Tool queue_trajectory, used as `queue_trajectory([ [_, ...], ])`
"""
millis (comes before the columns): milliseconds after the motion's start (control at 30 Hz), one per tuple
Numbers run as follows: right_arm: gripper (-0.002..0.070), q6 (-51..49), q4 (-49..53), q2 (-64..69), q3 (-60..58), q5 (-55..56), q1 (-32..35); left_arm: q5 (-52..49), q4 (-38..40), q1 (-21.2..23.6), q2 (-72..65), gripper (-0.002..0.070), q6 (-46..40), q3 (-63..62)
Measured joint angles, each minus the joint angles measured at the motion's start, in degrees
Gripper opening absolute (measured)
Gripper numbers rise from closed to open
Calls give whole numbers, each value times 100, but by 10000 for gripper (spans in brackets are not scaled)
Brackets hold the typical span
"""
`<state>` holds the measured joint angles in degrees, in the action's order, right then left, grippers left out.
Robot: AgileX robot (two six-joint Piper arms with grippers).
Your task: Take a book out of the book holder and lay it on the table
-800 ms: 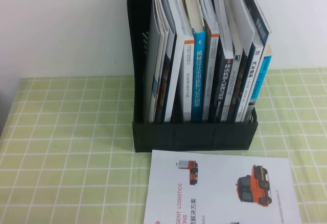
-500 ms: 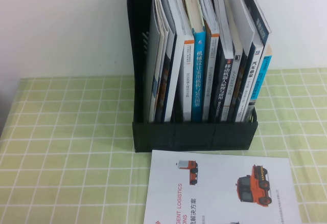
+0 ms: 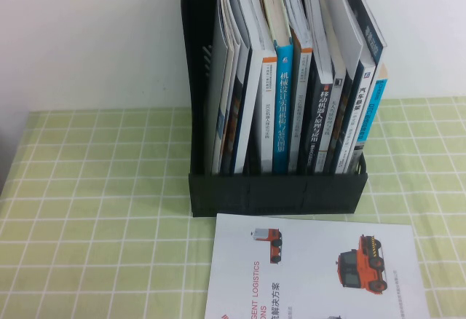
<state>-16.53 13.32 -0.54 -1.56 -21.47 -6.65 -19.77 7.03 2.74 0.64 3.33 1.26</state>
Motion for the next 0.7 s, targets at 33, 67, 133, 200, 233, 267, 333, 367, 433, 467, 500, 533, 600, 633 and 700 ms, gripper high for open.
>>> queue_trajectory([
  [33, -2, 0, 0, 0, 0, 0, 0, 0, 0, 0, 0, -2, 0, 0],
  [67, -2, 0, 0, 0, 0, 0, 0, 0, 0, 0, 0, -2, 0, 0],
  [133, -2, 0, 0, 0, 0, 0, 0, 0, 0, 0, 0, -2, 0, 0],
  [200, -2, 0, 0, 0, 0, 0, 0, 0, 0, 0, 0, -2, -21, 0],
  [233, -2, 0, 0, 0, 0, 0, 0, 0, 0, 0, 0, -2, -21, 0],
  [267, -2, 0, 0, 0, 0, 0, 0, 0, 0, 0, 0, -2, -21, 0],
  [333, -2, 0, 0, 0, 0, 0, 0, 0, 0, 0, 0, -2, -21, 0],
  [367, -2, 0, 0, 0, 0, 45, 0, 0, 0, 0, 0, -2, -21, 0],
  [433, -2, 0, 0, 0, 0, 202, 0, 21, 0, 0, 0, -2, -21, 0],
  [467, -2, 0, 0, 0, -9, 393, 0, 42, 0, 0, 0, -2, -21, 0],
  [500, -2, 0, 11, 0, -9, 603, 0, 87, 19, 0, 0, -2, -21, 0],
  [533, -2, 0, 45, 0, -9, 937, 0, 158, 71, 0, 0, -2, -21, 0],
  [600, -2, 0, 196, 0, -9, 1737, 0, 427, 272, 0, 0, -2, -21, 9],
  [633, -2, 0, 259, 0, -9, 2147, 0, 634, 414, 0, 0, -2, -21, 9],
  [700, -2, 0, 322, 0, -9, 2966, 0, 1094, 690, 0, 0, -2, -21, 11],
])
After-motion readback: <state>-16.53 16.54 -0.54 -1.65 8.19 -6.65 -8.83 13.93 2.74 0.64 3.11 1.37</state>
